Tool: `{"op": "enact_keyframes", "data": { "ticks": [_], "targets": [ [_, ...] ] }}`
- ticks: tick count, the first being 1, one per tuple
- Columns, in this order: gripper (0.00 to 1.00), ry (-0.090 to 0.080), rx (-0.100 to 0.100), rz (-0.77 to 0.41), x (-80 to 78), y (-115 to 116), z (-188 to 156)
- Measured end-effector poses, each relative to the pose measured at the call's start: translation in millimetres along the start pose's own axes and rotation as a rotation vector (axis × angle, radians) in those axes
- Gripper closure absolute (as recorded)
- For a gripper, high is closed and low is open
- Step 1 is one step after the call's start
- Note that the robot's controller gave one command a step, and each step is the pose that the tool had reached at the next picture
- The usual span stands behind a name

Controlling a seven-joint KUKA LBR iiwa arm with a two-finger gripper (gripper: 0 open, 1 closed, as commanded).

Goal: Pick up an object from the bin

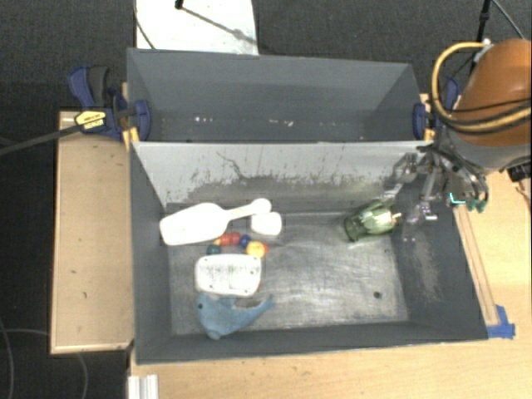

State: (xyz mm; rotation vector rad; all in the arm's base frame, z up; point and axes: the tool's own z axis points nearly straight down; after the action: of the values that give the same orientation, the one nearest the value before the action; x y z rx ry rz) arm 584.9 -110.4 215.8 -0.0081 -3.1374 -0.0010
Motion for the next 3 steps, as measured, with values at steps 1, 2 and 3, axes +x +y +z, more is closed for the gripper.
{"op": "enact_keyframes", "data": {
  "ticks": [1,2,3],
  "targets": [
    [0.00,-0.008,0.001,-0.003,-1.6,0.6,-4.8],
    [0.00,-0.020,0.002,0.028,-9.2,-21.5,93.1],
    [0.00,-0.007,0.001,0.019,-7.0,-25.2,84.5]
  ]
}}
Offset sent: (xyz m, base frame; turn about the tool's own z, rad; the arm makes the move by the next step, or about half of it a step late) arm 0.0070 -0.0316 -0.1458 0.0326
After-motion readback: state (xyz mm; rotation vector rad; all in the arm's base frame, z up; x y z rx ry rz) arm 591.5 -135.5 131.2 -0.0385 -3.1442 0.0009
